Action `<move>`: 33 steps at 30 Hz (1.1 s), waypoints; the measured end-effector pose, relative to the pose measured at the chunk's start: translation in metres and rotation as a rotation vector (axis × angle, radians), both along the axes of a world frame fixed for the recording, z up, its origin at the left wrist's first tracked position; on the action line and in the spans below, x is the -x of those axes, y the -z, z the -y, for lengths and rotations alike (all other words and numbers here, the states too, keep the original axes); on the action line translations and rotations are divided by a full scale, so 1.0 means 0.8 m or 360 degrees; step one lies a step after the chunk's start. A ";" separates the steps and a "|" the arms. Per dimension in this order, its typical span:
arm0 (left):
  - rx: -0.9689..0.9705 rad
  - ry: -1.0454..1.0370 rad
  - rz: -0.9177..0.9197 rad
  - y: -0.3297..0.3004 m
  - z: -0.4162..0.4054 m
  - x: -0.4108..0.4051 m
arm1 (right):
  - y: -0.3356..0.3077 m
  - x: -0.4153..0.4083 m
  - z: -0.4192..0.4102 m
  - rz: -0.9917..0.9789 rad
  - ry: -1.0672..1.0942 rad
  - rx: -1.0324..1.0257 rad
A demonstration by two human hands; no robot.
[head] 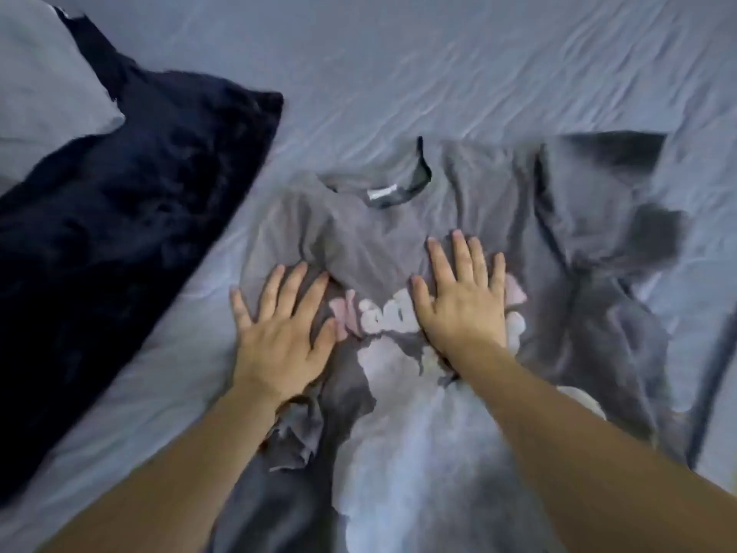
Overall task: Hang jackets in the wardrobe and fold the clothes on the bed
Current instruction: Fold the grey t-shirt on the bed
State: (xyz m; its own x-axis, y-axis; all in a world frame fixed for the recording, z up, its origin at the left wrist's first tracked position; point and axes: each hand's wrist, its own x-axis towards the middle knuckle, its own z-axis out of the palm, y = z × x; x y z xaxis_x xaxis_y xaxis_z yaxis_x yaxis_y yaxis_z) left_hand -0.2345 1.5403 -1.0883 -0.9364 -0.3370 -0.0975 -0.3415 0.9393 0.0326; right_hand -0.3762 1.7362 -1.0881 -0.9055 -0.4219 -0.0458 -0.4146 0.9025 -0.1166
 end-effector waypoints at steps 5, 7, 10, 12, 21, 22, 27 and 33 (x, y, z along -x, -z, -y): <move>-0.0009 -0.0020 -0.0248 -0.020 -0.003 0.005 | -0.006 0.010 0.004 -0.0114 0.0012 0.0185; -0.0073 -0.0334 -0.0268 -0.035 -0.009 -0.007 | -0.006 0.006 0.002 -0.0097 0.0021 0.0188; -0.0342 -0.1074 -0.0003 -0.068 0.012 -0.021 | -0.009 0.005 0.004 -0.0077 -0.0002 0.0184; -0.0457 -0.1028 0.0146 -0.095 0.039 -0.018 | -0.010 0.006 0.003 -0.0100 0.0004 0.0186; 0.0611 -0.0220 -0.0438 -0.100 0.027 -0.052 | 0.002 0.007 0.012 -0.0345 0.0005 0.0232; 0.0436 -0.0043 -0.0441 -0.065 -0.027 -0.075 | 0.001 0.008 0.011 -0.0366 0.0016 0.0247; 0.0128 -0.0208 -0.0101 -0.010 -0.080 -0.112 | -0.022 -0.031 -0.025 -0.0251 0.0041 0.0444; -0.0495 0.0002 -0.0102 -0.078 -0.181 -0.209 | -0.095 -0.088 -0.190 0.0145 0.0747 0.0329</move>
